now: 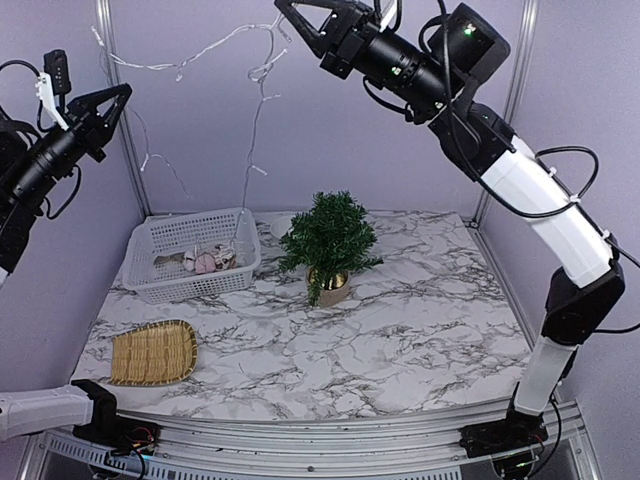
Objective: Decorate the small christmas tree
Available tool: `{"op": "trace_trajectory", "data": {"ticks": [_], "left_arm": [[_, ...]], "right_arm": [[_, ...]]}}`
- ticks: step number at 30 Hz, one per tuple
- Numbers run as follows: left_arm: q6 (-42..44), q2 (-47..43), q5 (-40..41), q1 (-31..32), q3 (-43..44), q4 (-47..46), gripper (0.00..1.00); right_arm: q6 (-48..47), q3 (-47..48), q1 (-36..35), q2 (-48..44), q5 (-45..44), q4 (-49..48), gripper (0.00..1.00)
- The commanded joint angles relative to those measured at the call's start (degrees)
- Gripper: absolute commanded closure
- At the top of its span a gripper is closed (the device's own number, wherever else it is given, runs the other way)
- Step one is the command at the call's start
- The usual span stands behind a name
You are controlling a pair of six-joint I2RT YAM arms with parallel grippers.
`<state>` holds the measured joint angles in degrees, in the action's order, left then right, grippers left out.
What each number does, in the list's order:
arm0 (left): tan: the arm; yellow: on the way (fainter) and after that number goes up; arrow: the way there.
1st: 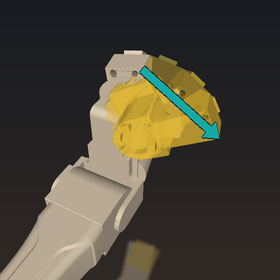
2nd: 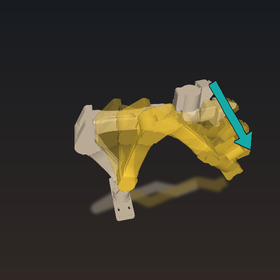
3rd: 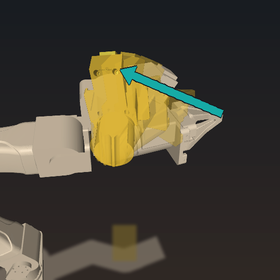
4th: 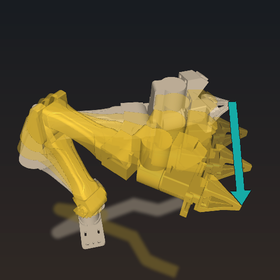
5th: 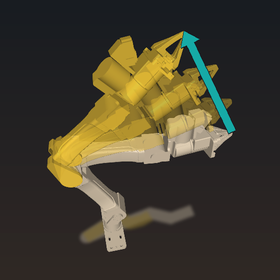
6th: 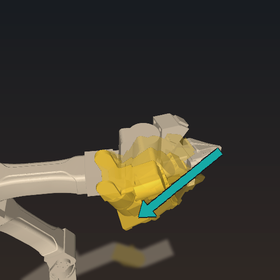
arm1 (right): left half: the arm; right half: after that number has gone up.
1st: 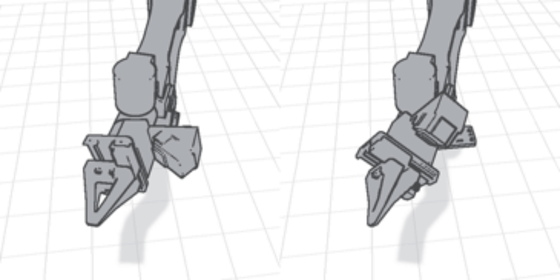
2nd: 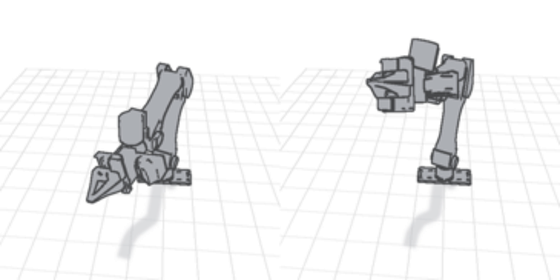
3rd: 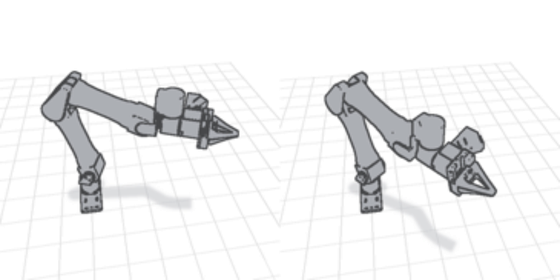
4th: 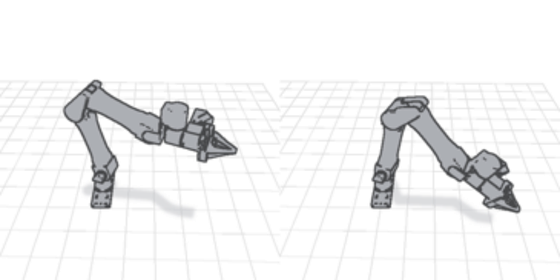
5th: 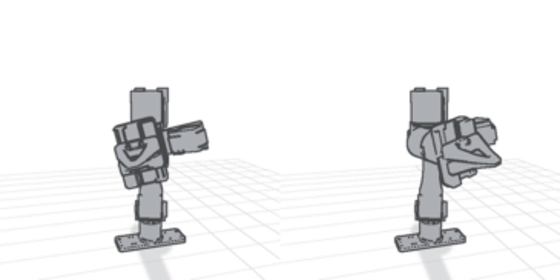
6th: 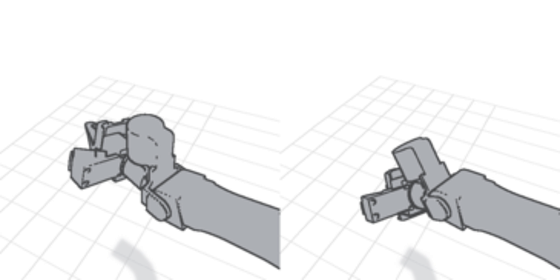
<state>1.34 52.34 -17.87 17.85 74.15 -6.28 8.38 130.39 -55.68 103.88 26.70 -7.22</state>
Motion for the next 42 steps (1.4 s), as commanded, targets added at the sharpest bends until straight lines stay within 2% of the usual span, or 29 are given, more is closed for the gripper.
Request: {"op": "trace_trajectory", "data": {"ticks": [1,9,14,20,24,28,31,33,37,42], "left_arm": [[-1.7,-0.7,-5.1,0.1,2.6,-0.2,1.0],[-5.4,-0.6,-8.0,0.2,3.9,-3.8,1.0],[-6.9,0.0,-12.8,0.2,3.3,-3.8,1.0],[-9.8,-1.0,-21.2,0.4,0.2,-3.8,1.0],[-12.4,-2.6,-26.2,0.6,-2.8,-3.7,1.0],[-15.5,-3.9,-29.2,1.2,-5.8,-3.7,1.0],[-18.6,-5.2,-29.0,1.7,-9.2,-3.6,1.0],[-19.9,-6.4,-27.8,1.8,-11.8,-2.0,1.0],[-22.8,-9.1,-20.2,1.9,-16.2,4.3,1.0],[-25.4,-9.5,-17.3,1.9,-19.0,13.1,1.0]], "right_arm": [[-1.6,0.6,-1.3,-6.2,-0.3,-0.5,1.0],[0.2,-9.0,-2.4,-16.2,2.0,-1.9,1.0],[1.8,-27.4,-2.4,-24.3,-0.3,-3.0,1.0],[4.1,-47.0,-2.4,-29.1,-0.6,-2.1,1.0],[7.6,-58.4,-2.5,-31.6,-0.7,-5.8,1.0],[10.9,-67.9,-2.6,-30.3,-1.0,-10.7,1.0],[11.7,-70.7,-2.7,-27.5,-2.4,-12.9,1.0],[12.3,-72.1,-2.7,-25.0,-4.0,-14.9,1.0],[13.3,-73.9,-2.8,-21.2,-9.5,-16.9,0.99],[14.3,-73.7,-3.1,-16.4,-12.5,-16.8,0.95]]}}
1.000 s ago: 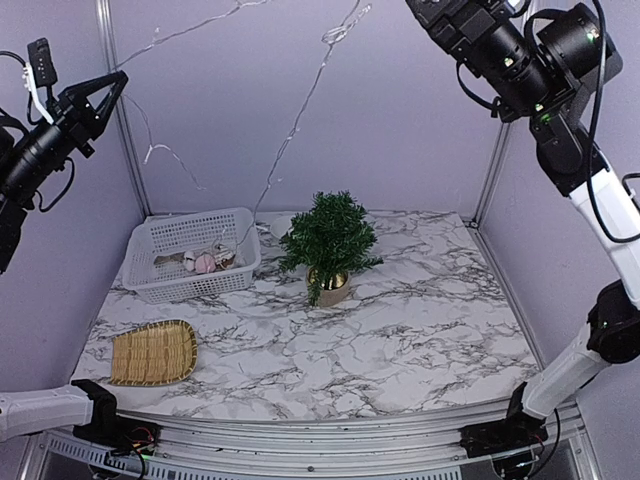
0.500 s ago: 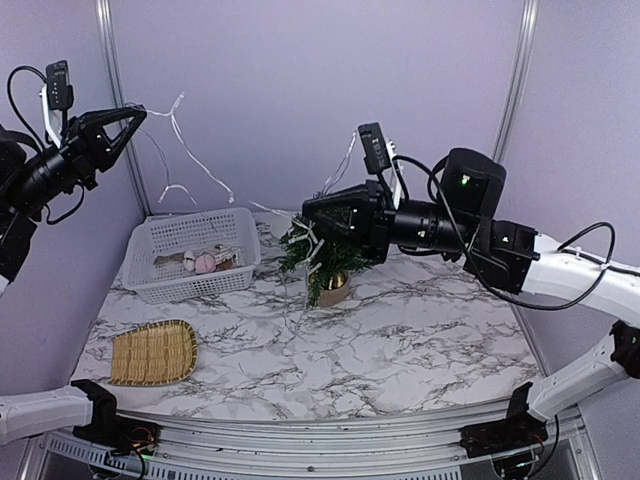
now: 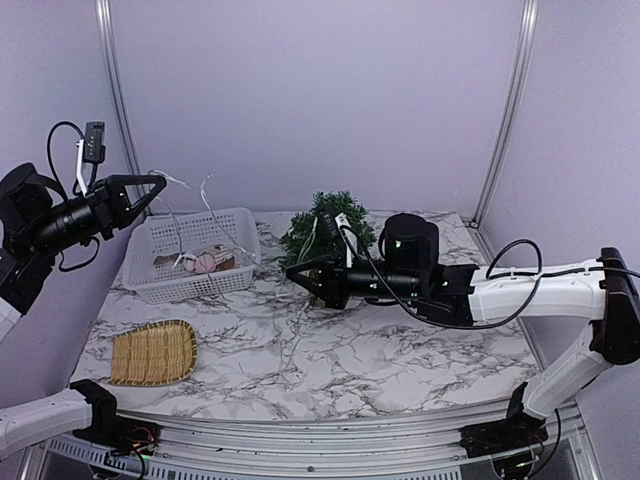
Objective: Decorate the small christmas tree
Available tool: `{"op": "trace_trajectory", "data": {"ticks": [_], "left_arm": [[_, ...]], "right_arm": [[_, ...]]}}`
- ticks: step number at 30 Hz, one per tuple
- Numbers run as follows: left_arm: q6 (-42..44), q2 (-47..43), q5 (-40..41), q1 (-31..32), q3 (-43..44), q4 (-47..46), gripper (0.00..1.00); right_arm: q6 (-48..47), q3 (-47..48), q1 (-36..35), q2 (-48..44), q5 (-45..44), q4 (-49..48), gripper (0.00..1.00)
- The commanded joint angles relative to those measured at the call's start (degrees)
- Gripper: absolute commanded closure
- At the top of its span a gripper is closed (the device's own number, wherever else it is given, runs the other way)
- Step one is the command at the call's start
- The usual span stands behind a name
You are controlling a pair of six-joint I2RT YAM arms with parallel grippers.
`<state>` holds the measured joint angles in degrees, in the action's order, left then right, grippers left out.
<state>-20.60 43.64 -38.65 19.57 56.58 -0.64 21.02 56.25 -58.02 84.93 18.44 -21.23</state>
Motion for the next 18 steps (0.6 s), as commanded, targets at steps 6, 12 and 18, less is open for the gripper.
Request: {"op": "trace_trajectory", "data": {"ticks": [6,12,18], "left_arm": [[-6.1,-3.6,5.1,0.2,-5.6,8.4,1.0],[-6.9,-5.3,9.1,0.2,-6.4,11.5,1.0],[-10.5,-2.8,12.4,0.2,-5.9,14.1,1.0]], "right_arm": [[1.4,3.8,-2.5,9.3,-4.6,-0.3,0.66],[-0.5,5.1,-3.4,8.3,-6.0,4.9,0.28],[-4.4,4.8,-4.7,4.4,-7.8,8.7,0.18]]}}
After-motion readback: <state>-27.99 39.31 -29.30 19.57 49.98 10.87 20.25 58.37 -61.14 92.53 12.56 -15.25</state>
